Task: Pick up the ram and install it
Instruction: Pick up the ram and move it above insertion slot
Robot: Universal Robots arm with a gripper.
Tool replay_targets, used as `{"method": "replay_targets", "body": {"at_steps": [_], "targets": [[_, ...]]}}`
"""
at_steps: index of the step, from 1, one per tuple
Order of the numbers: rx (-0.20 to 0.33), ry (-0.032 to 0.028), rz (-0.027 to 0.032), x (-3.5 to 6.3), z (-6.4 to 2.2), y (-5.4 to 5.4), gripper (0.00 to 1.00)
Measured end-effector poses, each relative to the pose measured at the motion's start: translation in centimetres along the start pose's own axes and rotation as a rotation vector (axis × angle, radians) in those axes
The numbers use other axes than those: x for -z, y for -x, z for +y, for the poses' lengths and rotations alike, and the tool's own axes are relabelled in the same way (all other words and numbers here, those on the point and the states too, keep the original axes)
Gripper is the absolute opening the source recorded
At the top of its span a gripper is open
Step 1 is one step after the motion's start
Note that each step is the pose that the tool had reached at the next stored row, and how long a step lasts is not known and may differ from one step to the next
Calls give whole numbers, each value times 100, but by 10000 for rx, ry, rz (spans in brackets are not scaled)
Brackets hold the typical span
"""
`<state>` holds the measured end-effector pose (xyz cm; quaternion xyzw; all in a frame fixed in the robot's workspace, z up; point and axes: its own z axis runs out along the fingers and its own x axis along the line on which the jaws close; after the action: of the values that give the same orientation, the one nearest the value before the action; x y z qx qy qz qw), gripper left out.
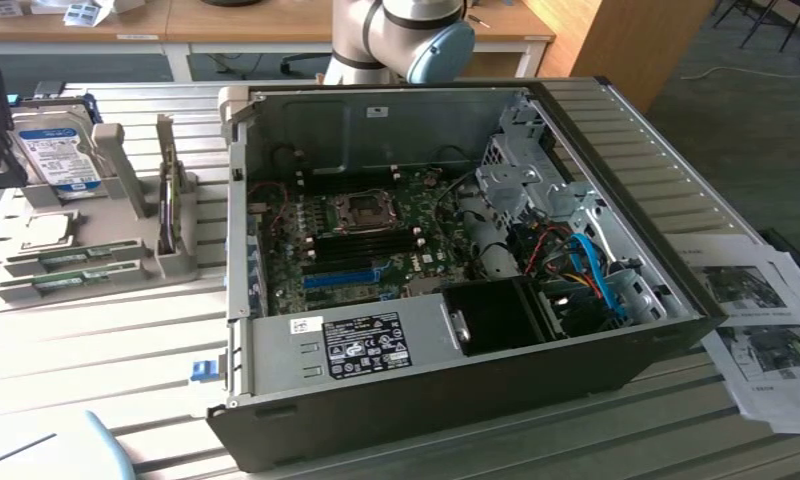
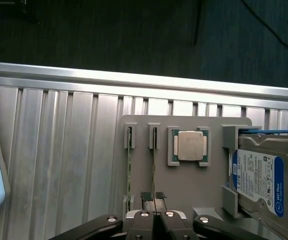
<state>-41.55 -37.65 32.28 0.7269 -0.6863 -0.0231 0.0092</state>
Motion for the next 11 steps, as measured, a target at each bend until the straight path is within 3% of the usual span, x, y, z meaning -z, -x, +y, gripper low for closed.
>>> {"method": "replay_targets", "body": {"at_steps": [9,11], "targets": [[0,-1,-1,-1,0,0,9],[-1,-1,-1,-1,0,0,23]]}}
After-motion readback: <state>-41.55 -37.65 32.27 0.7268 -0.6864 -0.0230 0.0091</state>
